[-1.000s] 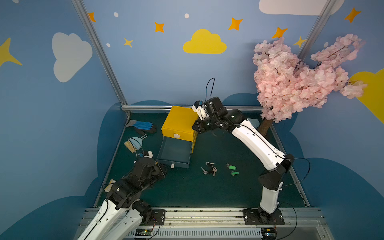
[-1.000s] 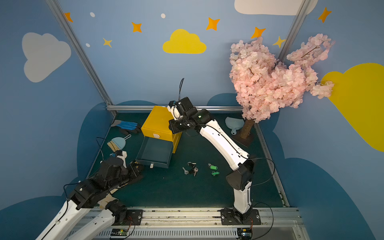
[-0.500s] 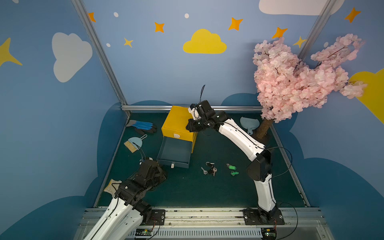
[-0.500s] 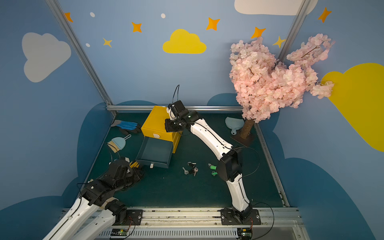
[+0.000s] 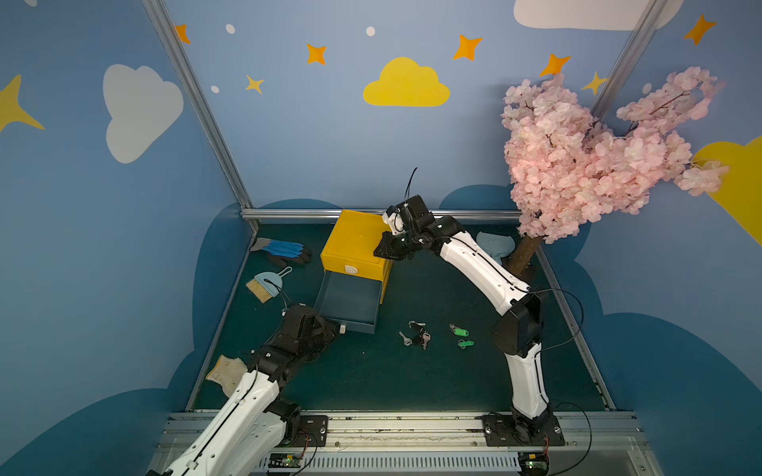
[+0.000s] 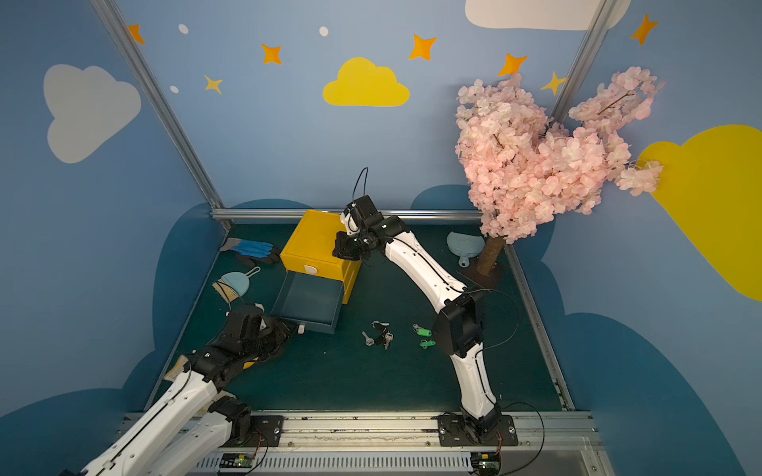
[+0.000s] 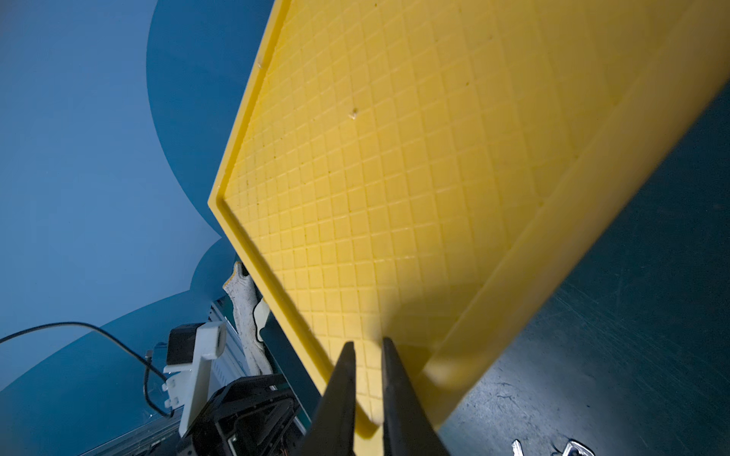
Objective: Take the keys out of the drawer
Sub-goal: Close the drawer in the storage box.
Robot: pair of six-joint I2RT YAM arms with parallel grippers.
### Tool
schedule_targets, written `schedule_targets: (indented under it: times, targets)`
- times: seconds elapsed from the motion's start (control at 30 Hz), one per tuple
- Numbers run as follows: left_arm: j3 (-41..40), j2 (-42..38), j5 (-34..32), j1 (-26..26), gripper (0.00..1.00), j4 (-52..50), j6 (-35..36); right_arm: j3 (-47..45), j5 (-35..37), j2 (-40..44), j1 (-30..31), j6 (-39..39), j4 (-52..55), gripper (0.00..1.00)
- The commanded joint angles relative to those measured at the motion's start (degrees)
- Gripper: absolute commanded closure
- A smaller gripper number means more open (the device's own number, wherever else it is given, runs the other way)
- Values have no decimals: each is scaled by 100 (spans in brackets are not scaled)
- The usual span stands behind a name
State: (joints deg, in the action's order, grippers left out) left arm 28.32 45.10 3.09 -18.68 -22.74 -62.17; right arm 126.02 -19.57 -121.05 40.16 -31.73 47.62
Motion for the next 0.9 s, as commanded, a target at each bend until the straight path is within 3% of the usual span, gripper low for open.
schedule_targets:
  times: [0.0,0.27,0.7,0.87]
  targets:
    - [47,417,292,128,55,838,14,2,2,-116,-96,-9,581,82]
    - [621,1631,840,379,55,1385,426,91,-41,-95,-140,-71,651,81]
    - [1013,2693,1237,655,55,2225,370,224,174,-69,-167,130,844,81]
    - [1244,2847,1100,655,55,2281,458,265,208,-30,-175,175,843,81]
